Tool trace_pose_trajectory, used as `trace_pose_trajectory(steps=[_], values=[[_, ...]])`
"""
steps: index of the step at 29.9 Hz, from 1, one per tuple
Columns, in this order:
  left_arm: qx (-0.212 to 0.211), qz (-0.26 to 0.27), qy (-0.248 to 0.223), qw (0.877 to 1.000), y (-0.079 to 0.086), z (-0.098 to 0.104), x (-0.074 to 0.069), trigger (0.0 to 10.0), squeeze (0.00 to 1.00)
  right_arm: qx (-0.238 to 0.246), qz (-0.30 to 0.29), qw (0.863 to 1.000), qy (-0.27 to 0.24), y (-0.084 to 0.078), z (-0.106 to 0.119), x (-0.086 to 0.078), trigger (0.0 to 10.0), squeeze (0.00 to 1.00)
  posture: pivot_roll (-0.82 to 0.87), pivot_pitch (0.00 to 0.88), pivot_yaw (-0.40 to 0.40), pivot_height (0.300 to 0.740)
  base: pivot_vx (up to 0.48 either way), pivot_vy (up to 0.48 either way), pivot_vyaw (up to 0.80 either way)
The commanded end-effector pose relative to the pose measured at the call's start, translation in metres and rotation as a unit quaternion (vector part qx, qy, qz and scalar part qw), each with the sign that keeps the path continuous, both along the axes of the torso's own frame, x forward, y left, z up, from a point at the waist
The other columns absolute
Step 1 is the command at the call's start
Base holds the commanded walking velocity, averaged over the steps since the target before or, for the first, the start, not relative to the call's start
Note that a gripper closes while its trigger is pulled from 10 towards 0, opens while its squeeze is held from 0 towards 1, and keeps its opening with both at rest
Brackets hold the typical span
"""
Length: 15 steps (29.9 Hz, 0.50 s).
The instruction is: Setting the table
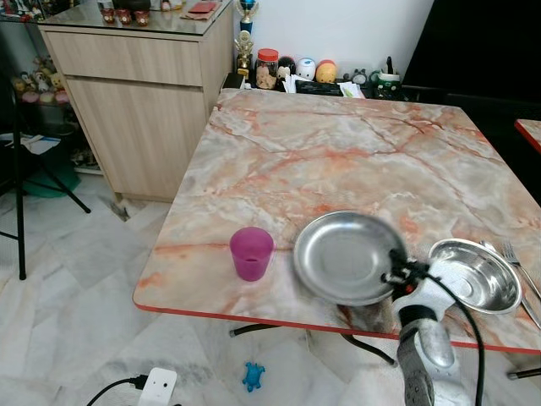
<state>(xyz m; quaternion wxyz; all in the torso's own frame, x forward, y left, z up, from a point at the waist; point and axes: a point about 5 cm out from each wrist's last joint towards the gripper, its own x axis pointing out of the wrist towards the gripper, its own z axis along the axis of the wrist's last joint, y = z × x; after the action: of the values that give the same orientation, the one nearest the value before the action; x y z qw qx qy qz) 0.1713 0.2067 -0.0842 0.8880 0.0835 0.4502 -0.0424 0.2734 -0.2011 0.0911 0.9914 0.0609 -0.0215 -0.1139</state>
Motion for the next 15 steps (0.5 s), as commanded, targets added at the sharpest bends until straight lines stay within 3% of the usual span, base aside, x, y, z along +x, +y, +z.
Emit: trace_pose_trajectory(steps=[1,2,3,4,8,15], values=[[0.000,-0.004,0.002,1.000,-0.001,-0.001,-0.002,10.0,0.00,-0.013,0.000,0.999,-0.041,0.002,0.017,0.004,0.0,0.00,0.09,0.000,-0.077,0.740,0.000,0.000,0.00],[0.000,-0.004,0.002,1.000,-0.001,-0.001,-0.002,10.0,0.00,-0.013,0.000,0.999,-0.041,0.002,0.017,0.004,0.0,0.00,0.09,0.000,-0.077,0.740,0.000,0.000,0.00],[0.000,-0.004,0.002,1.000,-0.001,-0.001,-0.002,10.0,0.00,-0.003,-0.001,0.998,-0.055,0.003,0.020,0.005,5.6,0.00,0.10,0.000,-0.078,0.740,0.000,0.000,0.00],[0.004,-0.004,0.002,1.000,-0.001,-0.001,-0.002,10.0,0.00,0.005,0.005,0.997,-0.074,0.005,0.026,0.006,10.0,0.00,0.10,0.000,-0.078,0.740,0.000,0.000,0.00],[0.017,0.000,0.003,1.000,0.001,-0.001,-0.003,10.0,0.00,-0.007,0.020,0.995,-0.093,0.008,0.036,0.012,10.0,0.00,0.10,0.000,-0.073,0.740,0.000,0.000,0.00],[0.004,0.078,-0.008,0.997,0.016,0.001,-0.005,10.0,0.00,0.092,0.022,0.980,-0.175,0.008,0.067,0.023,10.0,0.00,0.10,0.000,-0.067,0.740,0.000,0.000,0.00]])
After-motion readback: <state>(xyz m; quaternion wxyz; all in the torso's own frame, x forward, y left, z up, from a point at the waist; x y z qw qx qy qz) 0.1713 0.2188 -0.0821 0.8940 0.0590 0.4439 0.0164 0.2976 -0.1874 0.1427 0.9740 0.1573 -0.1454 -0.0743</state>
